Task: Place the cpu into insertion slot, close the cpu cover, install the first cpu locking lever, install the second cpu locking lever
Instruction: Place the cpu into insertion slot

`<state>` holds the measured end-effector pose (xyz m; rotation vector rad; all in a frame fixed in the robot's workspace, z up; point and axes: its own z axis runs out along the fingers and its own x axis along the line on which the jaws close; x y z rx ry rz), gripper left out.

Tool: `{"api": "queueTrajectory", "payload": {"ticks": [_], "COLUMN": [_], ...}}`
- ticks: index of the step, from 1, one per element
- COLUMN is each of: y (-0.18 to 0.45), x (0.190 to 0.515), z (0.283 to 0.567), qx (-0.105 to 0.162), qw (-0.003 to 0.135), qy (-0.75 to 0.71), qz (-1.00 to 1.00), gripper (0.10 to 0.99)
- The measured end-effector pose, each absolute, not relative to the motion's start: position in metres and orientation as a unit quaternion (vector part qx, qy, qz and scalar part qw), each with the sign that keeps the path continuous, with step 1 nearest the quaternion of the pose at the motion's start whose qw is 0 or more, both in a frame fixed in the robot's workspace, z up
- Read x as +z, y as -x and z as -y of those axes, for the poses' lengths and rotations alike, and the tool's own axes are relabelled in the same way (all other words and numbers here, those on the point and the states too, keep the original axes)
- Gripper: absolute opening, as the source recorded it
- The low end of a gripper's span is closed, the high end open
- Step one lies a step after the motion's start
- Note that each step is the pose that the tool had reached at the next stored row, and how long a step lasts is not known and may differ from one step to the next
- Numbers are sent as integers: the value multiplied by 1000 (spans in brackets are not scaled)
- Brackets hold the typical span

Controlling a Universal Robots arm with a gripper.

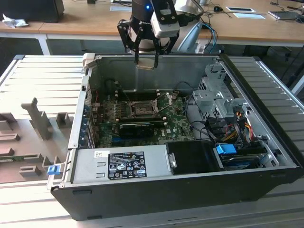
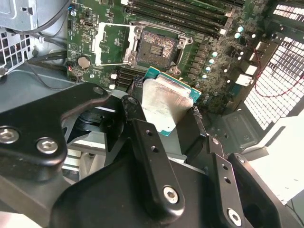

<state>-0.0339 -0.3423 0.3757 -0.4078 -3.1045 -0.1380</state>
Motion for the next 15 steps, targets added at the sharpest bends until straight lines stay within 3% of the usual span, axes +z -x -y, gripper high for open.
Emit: {"api": "queueTrajectory", "payload": {"ticks": [15], "y": [34], "x": [376], "z": [342], "qx": [-44], "qw": [2], "qy": [156], "qz": [987], "gripper": [529]}}
